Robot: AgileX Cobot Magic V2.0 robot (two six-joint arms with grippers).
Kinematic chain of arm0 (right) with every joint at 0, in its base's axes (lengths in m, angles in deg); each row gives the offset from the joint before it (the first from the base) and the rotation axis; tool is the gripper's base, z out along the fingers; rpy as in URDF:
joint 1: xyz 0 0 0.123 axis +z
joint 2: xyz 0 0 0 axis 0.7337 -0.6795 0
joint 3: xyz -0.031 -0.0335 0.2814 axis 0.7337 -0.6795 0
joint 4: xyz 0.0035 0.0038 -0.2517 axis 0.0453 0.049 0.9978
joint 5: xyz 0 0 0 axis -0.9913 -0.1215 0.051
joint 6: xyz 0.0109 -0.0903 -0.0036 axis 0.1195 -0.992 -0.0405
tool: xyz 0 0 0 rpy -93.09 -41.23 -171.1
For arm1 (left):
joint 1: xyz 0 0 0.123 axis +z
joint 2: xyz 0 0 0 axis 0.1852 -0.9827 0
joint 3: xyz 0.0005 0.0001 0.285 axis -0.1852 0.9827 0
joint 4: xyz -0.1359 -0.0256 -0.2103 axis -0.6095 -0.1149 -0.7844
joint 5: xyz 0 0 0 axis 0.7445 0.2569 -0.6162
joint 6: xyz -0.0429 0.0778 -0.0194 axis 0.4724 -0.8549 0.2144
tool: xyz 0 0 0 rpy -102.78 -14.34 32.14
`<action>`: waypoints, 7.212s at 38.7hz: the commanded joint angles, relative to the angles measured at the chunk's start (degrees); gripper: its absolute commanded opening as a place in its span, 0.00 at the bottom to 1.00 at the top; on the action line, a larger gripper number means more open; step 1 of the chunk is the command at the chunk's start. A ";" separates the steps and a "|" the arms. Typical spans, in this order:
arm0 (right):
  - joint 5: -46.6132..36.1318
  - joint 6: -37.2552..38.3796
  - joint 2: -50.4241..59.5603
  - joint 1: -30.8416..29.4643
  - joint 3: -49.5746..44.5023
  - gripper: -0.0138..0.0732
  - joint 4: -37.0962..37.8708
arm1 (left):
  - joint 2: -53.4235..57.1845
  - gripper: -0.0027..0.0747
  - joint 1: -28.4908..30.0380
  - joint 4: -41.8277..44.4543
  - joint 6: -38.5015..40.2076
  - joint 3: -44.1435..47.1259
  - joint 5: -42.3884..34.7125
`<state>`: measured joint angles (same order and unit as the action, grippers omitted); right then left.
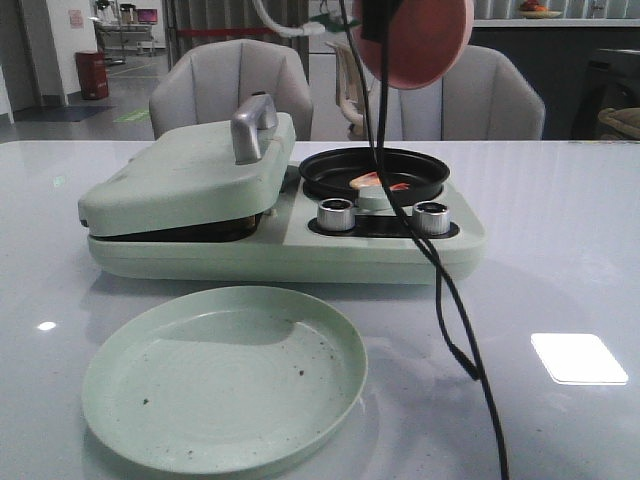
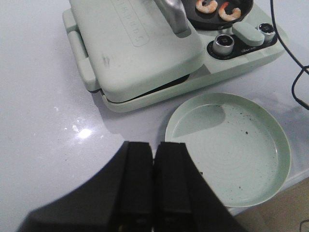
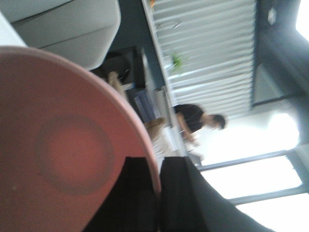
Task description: Make breakfast with bread and shrimp
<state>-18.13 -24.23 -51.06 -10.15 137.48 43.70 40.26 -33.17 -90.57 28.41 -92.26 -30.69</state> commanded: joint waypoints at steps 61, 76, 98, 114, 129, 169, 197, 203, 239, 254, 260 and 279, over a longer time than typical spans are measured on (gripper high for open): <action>-35.98 -23.53 32.50 -47.16 -57.56 0.43 -97.13 | 0.28 0.16 0.08 -0.39 0.66 -1.68 -4.29; -34.15 -26.94 41.15 -44.50 -54.50 0.67 -96.14 | 0.28 0.16 0.08 -0.39 0.66 -1.68 -4.29; -21.38 -25.54 69.20 -27.54 -60.32 0.67 -93.55 | 0.28 0.16 0.08 -0.39 0.66 -1.68 -4.09; -21.60 -23.63 81.32 -27.85 -71.69 0.62 -90.44 | 0.28 0.16 0.08 -0.39 0.66 -1.68 -4.09; -21.55 -23.63 81.62 -27.85 -71.93 0.20 -90.38 | -0.16 0.17 0.85 5.92 7.79 -1.68 -2.29; -22.45 -23.63 81.57 -27.85 -71.93 0.20 -90.44 | 7.90 0.16 4.63 9.97 8.95 3.66 -8.88; -22.45 -23.63 81.57 -27.85 -71.93 0.20 -90.44 | 43.61 0.16 21.98 5.45 8.95 40.83 -32.55; -22.12 -23.63 81.56 -27.85 -71.93 0.20 -90.44 | 43.49 0.16 22.22 5.65 8.95 41.71 -35.63; -22.01 -23.63 81.56 -27.85 -71.93 0.20 -90.44 | 43.49 0.16 19.57 7.92 8.95 41.71 -41.48; -22.01 -23.63 81.56 -27.85 -71.93 0.20 -90.44 | 43.49 0.16 19.68 7.92 8.95 41.71 -41.48; -22.01 -23.63 81.56 -27.85 -71.93 0.20 -90.44 | 43.49 0.16 19.68 7.92 8.95 41.71 -41.48; -22.01 -23.63 81.56 -27.85 -71.93 0.20 -90.44 | 43.49 0.16 19.68 7.92 8.95 41.71 -41.48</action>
<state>-37.11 -47.73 30.23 -37.77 64.10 -47.51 82.55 -13.22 -82.56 36.99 -50.93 -66.85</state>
